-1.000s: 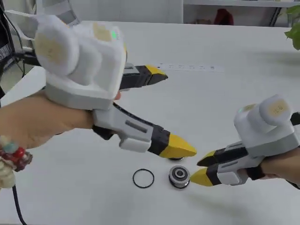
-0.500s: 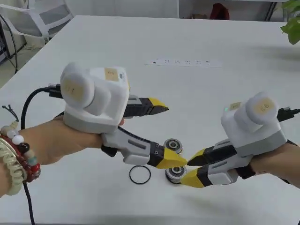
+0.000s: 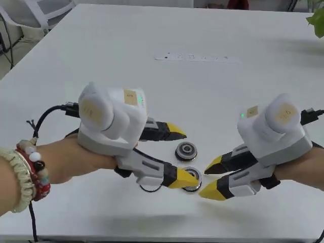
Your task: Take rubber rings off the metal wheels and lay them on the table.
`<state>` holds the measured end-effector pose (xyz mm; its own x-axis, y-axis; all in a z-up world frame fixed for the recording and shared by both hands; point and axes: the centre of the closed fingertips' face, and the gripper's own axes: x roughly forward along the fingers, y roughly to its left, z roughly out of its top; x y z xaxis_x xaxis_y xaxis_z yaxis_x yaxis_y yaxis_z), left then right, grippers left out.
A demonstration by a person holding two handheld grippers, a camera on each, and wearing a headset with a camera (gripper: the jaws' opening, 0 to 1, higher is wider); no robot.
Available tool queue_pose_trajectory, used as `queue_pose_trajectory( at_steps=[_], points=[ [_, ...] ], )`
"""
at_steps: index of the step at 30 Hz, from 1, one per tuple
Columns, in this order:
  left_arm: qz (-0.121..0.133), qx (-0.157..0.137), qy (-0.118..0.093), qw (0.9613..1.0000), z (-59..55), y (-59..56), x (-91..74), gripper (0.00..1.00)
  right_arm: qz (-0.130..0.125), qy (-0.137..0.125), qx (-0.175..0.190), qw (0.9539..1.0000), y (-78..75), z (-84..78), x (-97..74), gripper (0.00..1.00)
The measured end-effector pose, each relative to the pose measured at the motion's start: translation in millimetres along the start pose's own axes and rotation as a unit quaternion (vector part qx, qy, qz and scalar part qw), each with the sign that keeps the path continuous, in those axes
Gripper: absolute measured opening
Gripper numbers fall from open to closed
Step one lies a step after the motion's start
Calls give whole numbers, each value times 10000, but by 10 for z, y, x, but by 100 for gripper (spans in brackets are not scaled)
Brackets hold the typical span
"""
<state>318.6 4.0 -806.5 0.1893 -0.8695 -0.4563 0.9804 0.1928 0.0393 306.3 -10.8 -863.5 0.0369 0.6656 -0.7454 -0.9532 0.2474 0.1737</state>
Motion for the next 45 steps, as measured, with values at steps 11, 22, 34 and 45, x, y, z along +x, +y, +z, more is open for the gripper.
queue_pose_trajectory(
  at_steps=[11,22,34,45],
  points=[
    [-87,-122,174,9997,-202,-20,112,41,-47,-295,128,9995,-7,-12,47,26],
    [-82,-168,239,9995,-288,-2,215,25,-50,-426,117,9990,22,32,91,21],
    [-27,-294,247,9993,-324,-62,243,18,-213,-432,44,9988,-17,37,107,16],
    [155,-355,191,9991,-343,-37,210,15,-355,-314,-221,9986,-33,17,102,2]
  ],
)
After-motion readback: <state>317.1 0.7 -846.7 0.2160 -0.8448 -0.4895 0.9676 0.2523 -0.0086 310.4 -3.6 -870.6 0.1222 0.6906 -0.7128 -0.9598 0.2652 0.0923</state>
